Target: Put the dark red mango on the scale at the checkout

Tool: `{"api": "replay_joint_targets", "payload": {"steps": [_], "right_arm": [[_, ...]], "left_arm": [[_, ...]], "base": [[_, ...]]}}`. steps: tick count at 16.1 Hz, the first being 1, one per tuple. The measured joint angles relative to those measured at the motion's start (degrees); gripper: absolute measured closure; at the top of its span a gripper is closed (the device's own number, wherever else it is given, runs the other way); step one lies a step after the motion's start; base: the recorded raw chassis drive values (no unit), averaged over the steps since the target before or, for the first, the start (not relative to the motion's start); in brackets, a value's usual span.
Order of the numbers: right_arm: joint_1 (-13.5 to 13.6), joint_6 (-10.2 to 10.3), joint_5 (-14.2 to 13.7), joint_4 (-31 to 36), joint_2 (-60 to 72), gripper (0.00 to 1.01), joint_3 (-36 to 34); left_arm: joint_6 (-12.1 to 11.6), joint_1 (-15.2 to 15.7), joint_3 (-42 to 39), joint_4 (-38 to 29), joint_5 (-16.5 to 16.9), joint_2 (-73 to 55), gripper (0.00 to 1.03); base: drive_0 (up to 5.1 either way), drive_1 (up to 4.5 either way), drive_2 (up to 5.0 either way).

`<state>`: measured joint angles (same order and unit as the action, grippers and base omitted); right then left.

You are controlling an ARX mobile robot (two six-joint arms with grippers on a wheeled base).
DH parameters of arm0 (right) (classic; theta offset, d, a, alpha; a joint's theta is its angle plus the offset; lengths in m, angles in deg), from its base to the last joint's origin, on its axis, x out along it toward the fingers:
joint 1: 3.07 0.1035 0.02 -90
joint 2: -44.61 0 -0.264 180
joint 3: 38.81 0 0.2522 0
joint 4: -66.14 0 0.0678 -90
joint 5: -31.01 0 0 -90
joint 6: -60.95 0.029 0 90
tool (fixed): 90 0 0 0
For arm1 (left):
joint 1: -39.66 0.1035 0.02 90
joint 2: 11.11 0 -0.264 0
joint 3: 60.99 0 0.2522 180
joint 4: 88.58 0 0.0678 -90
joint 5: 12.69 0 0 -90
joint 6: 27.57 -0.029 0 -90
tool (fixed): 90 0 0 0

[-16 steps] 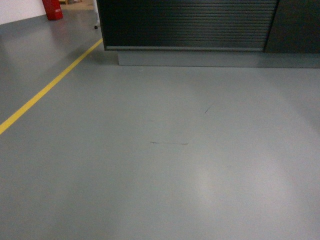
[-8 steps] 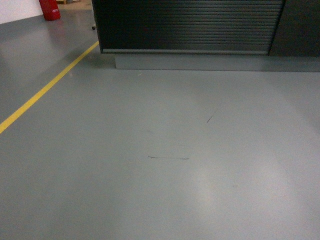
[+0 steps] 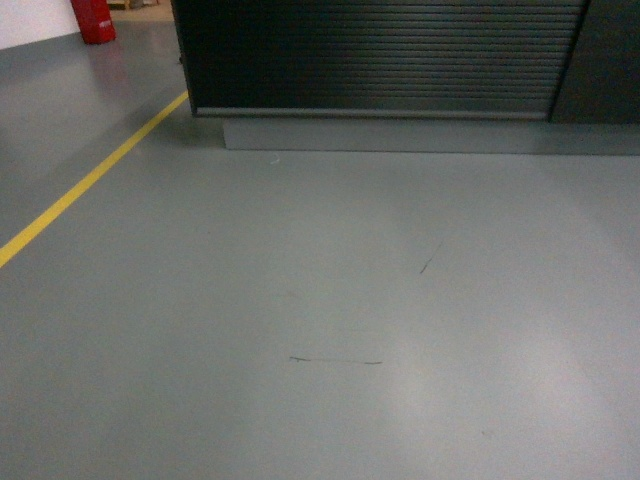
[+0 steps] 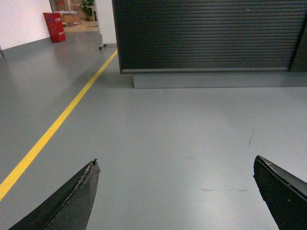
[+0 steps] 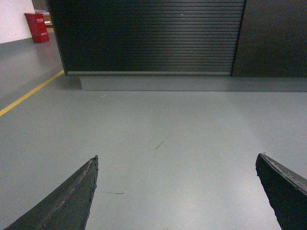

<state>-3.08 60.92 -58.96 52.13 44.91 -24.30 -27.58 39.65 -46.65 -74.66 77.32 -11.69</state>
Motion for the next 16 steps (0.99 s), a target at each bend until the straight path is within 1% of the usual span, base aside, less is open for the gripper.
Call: {"api": "replay_joint_targets", "payload": {"steps": [16], "right_arm": [[0.0, 0.0, -0.02, 0.02, 0.0, 0.03, 0.0]], "left_arm": [[0.0, 0.0, 0.0, 0.07, -0.02, 0.0, 0.05]], "base": [[0.0, 4.29, -4.3]]}}
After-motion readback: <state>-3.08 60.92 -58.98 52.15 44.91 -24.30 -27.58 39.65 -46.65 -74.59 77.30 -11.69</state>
